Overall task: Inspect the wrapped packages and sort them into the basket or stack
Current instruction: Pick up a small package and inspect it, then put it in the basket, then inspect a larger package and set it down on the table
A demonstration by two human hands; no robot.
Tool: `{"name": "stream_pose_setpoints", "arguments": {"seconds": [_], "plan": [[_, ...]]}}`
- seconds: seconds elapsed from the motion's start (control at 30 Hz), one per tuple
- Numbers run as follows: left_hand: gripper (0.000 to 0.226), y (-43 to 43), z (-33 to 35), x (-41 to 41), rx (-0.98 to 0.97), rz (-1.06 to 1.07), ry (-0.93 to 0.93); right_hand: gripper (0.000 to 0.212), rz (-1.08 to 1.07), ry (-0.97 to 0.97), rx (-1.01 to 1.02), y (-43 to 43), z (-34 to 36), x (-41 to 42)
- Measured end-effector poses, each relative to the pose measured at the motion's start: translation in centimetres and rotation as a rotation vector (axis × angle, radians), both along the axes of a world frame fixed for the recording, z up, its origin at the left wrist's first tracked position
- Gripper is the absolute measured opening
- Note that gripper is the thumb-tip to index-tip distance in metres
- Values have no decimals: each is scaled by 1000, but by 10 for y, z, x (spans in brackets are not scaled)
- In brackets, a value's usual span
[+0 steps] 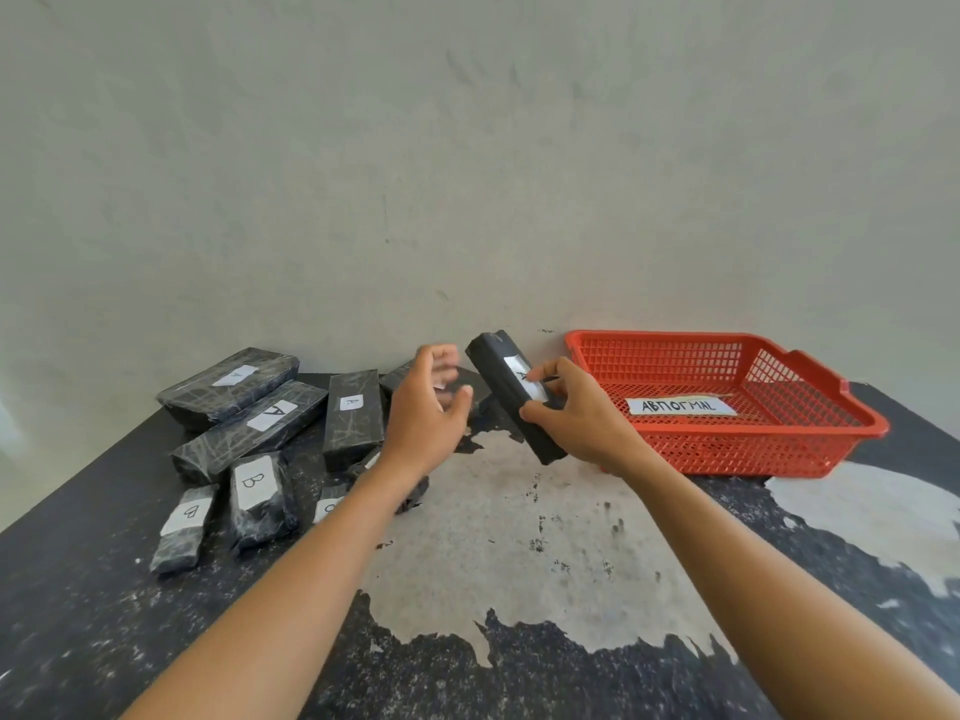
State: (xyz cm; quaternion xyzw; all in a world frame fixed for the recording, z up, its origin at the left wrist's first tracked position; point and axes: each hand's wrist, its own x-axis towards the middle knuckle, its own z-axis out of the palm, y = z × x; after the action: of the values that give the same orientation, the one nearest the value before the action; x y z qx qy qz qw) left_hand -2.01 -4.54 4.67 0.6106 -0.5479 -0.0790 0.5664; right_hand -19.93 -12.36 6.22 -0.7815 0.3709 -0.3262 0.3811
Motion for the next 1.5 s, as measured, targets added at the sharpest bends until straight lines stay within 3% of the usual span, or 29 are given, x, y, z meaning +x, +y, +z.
{"name": "stream_pose_setpoints", "arguments": {"seconds": [0.1,0.27,0.47,0.53,0.63,0.83,1.1,1.23,1.5], "plan": [[56,-22,16,5,72,-61,-65,30,-8,39,-136,-7,13,-20],[33,-61,27,-14,-29,-127,-146,42,-51,180,-340,-34,40,-54],[44,-111,25,-29,143,-161,-436,60,-166,479,-494,-124,38,-95],[44,-121,24,-24,199,-158,-538,56,-212,610,-464,-157,29,-106],[40,-130,16,-11,266,-145,-626,51,-119,716,-321,-190,11,-109],[38,-137,-4,10,325,-116,-641,57,-31,902,-252,-231,-22,-79],[34,-133,-12,22,356,-85,-582,64,-62,930,-246,-245,-34,-65],[34,-123,-6,21,360,-60,-558,64,-120,932,-343,-225,-22,-63],[34,-82,5,28,312,43,-446,48,-247,553,-489,-136,34,-20]]}}
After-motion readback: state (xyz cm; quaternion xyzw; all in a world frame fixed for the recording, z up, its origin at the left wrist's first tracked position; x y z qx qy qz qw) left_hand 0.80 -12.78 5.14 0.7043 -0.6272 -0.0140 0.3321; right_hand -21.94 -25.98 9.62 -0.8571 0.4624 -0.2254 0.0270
